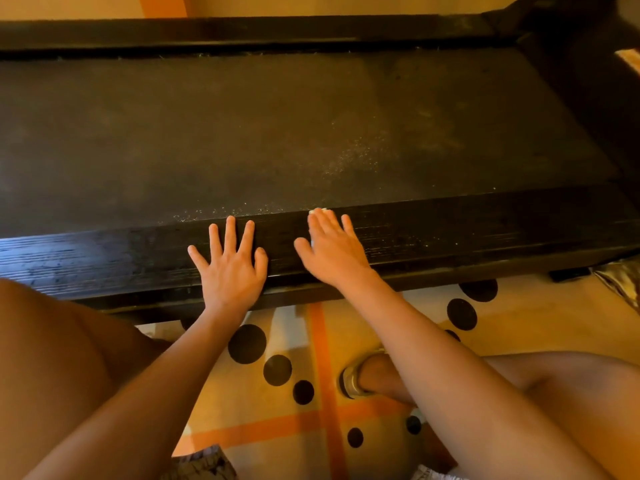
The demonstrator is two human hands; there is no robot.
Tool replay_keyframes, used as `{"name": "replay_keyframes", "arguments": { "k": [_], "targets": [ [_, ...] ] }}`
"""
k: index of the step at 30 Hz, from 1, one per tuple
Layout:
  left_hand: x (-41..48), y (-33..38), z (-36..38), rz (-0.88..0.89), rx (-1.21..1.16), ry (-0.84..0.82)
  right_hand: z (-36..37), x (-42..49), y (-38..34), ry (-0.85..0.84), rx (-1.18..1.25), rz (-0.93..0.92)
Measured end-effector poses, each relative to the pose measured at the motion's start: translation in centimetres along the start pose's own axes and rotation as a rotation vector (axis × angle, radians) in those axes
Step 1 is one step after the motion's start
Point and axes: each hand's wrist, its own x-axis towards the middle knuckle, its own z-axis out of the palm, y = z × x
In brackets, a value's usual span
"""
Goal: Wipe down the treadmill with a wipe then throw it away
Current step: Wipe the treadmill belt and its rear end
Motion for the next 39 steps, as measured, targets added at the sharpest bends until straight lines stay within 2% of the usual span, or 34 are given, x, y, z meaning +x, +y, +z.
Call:
{"name": "replay_keyframes", "arguments": {
  "k": [3,6,10,14,18,21,25,28,30,34,36,39],
  "targets": [
    [0.0,0.0,0.0,0.002,0.002,0.005,-0.2,0.1,2.6,0.008,0.022,0.119],
    [0.0,0.0,0.0,0.003,0.006,0.003,0.3,-0.8,1.8,0.019,0.05,0.17],
    [0.1,-0.1,0.2,0.003,0.017,-0.001,1.7,-3.2,-2.0,0.0,0.066,0.024],
    [0.0,-0.1,0.1,0.002,0.012,-0.014,1.6,-2.7,-1.3,-0.007,0.016,-0.041],
    [0.0,0.0,-0.2,0.011,-0.009,-0.011,-0.3,-0.2,2.1,0.005,-0.006,0.127],
    [0.0,0.0,-0.1,0.006,-0.008,-0.001,-0.1,-0.4,1.8,0.012,0.037,0.208],
    [0.1,0.0,0.1,0.004,0.007,0.0,1.5,-2.9,-2.1,0.008,0.057,0.093],
    [0.1,-0.1,0.1,0.005,0.018,-0.005,1.8,-3.1,-2.3,-0.01,0.025,0.016],
    [0.0,-0.1,0.0,0.007,0.012,-0.008,1.2,-2.0,-0.6,0.001,0.035,0.041],
    [0.0,-0.1,-0.2,0.015,-0.007,-0.003,-0.3,-0.6,2.9,0.002,0.066,0.211],
    [0.0,0.0,-0.1,0.01,-0.007,0.002,-0.1,-1.5,2.1,-0.022,0.061,0.196],
    [0.0,0.0,0.1,0.005,0.003,0.004,1.1,-4.2,-1.1,-0.041,0.049,0.058]
  ]
}}
